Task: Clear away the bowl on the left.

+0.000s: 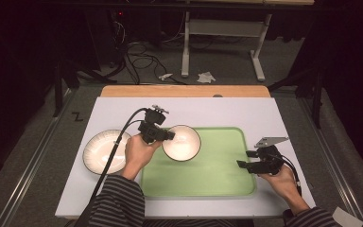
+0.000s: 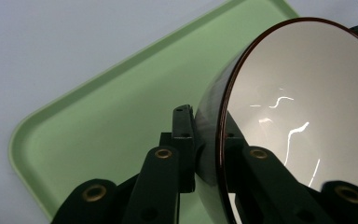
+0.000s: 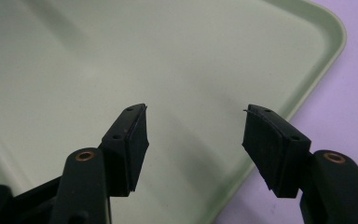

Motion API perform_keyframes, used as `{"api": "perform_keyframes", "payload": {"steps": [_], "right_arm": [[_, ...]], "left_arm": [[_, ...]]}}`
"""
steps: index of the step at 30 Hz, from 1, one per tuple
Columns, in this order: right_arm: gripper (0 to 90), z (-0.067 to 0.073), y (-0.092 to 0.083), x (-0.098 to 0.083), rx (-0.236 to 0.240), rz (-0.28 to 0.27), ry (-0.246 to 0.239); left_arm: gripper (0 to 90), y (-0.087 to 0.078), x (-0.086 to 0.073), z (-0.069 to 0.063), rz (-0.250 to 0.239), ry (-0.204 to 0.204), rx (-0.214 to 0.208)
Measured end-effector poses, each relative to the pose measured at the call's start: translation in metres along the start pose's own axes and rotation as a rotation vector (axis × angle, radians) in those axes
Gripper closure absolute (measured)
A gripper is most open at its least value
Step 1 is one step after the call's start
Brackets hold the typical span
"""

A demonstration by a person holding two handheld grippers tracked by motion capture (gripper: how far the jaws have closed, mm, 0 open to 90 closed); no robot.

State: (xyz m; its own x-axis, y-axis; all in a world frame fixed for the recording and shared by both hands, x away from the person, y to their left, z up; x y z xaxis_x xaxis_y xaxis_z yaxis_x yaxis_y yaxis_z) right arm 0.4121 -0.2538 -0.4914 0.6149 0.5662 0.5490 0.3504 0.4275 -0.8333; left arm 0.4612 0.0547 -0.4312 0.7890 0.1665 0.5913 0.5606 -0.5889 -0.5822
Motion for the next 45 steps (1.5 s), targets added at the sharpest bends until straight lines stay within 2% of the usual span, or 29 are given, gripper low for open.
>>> {"api": "perform_keyframes", "payload": {"steps": [6, 21, 38, 45], "right_arm": [[41.5, 0.0, 0.0, 0.0, -0.002, 0.001, -0.004], [41.5, 0.0, 0.001, 0.0, 0.0, -0.003, -0.003], [41.5, 0.001, 0.001, 0.0, 0.008, 0.003, -0.001], [41.4, 0.001, 0.001, 0.0, 0.007, 0.007, -0.001]], "left_arm": [[82.4, 0.008, -0.001, -0.005, 0.009, -0.007, -0.009], [82.4, 0.027, -0.006, -0.009, 0.034, 0.001, -0.001], [82.3, 0.055, -0.011, -0.005, 0.064, -0.039, 0.019], [82.3, 0.068, -0.016, -0.002, 0.082, -0.037, 0.041]]}}
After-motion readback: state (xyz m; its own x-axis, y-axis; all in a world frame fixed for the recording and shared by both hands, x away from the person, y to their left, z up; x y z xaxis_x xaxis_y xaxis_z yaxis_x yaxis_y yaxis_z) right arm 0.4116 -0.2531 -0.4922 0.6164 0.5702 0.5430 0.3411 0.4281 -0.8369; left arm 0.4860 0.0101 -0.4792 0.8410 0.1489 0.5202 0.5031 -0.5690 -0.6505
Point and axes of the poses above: each handheld gripper's, and its own axes: y roughly forward along the jaws, x roughly out of its top, z roughly to its left, the point moved 3 cm from there along y, roughly forward along the jaws, and after that the axes turned 7 degrees about z, right-handed, at the moved point
